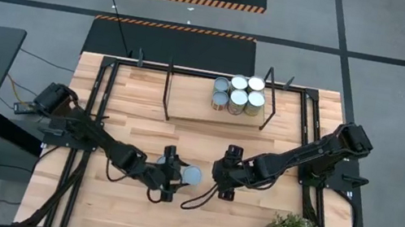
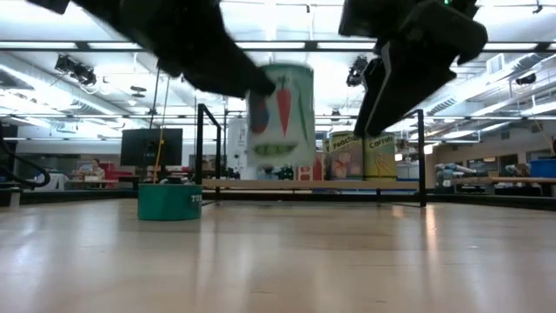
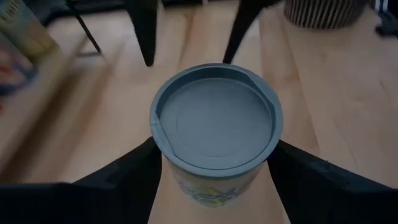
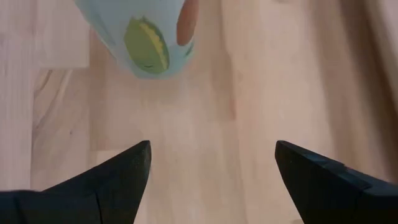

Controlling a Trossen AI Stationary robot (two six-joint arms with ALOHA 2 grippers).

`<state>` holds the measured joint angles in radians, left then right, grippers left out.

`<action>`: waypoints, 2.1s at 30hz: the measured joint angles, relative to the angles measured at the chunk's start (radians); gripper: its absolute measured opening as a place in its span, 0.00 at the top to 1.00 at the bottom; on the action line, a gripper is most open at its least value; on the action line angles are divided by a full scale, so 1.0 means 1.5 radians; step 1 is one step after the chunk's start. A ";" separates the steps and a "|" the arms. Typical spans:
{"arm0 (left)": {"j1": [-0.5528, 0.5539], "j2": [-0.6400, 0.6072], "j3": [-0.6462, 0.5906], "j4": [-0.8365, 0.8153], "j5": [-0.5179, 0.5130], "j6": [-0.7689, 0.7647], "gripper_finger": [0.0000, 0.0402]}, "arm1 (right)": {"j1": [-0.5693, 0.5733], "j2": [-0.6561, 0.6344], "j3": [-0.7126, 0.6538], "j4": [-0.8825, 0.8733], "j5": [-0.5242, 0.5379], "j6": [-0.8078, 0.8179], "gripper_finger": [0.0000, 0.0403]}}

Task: Pick and place cans onto a shelf
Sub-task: Put the canned mix vegetable on the shelf

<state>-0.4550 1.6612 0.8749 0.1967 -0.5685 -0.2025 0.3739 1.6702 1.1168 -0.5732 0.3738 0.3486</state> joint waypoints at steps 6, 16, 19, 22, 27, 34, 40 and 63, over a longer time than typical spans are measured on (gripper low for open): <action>0.054 -0.047 0.000 -0.005 0.007 0.056 0.30 | 0.011 -0.029 0.000 -0.006 0.039 -0.004 0.13; 0.233 -0.051 0.000 -0.008 0.050 0.087 0.30 | 0.023 -0.031 0.000 -0.012 0.066 0.003 0.13; 0.277 -0.051 0.000 -0.002 0.047 0.083 0.30 | 0.024 -0.031 0.000 -0.012 0.066 0.005 0.13; 0.308 -0.051 0.000 -0.005 0.046 0.078 0.30 | 0.024 -0.031 0.000 -0.011 0.070 0.005 0.13; 0.338 -0.051 0.000 -0.004 0.046 0.089 0.30 | 0.024 -0.031 0.000 -0.005 0.071 0.005 0.13; 0.385 -0.051 0.000 -0.006 0.047 0.072 0.30 | 0.024 -0.030 0.000 -0.002 0.071 0.005 0.13; 0.388 -0.051 0.005 -0.006 0.086 0.084 0.30 | 0.024 -0.030 0.000 0.001 0.071 0.005 0.13; 0.531 0.025 0.099 -0.131 0.206 0.073 0.30 | 0.029 -0.030 0.000 0.015 0.072 -0.007 0.13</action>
<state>0.3412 1.6989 1.0237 0.0003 -0.2599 -0.0929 0.4168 1.6253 1.1168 -0.5510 0.4810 0.3378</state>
